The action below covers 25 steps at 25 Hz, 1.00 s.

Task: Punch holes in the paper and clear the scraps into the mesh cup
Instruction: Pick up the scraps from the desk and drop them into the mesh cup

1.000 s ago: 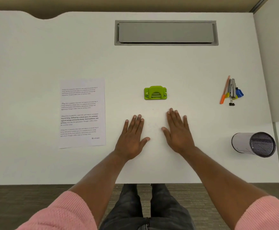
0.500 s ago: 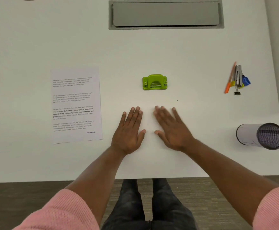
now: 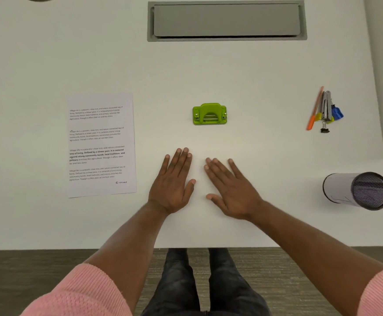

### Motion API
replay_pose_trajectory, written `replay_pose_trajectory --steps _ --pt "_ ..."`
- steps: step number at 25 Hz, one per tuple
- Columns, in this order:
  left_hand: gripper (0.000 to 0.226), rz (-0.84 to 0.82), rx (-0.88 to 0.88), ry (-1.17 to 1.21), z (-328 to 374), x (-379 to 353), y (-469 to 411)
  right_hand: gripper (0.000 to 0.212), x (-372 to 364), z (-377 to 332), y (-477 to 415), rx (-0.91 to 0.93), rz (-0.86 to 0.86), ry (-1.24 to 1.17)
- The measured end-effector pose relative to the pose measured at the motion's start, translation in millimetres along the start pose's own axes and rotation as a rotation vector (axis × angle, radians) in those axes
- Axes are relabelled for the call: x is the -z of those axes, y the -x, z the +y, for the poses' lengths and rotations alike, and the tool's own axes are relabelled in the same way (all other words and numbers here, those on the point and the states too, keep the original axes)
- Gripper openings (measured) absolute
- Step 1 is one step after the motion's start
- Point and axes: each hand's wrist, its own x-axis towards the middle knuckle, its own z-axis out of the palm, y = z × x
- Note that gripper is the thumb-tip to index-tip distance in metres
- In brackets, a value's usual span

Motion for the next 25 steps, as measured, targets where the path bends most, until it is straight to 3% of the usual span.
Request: replay_pose_trajectory --steps 6,11,16,25 --pt "0.073 -0.010 -0.005 0.018 1 4 0 0.071 12 6 -59 -0.107 0.013 -0.006" --pt "0.078 -0.038 -0.005 0.025 1 6 -1 0.074 -6 -8 -17 0.070 0.002 0.024" --pt "0.077 -0.027 0.003 0.003 2 4 -1 0.087 -13 -6 50 -0.382 0.060 -0.010" --pt "0.076 -0.052 0.001 -0.045 2 2 -1 0.094 -17 -34 -3 -0.380 0.038 -0.011"
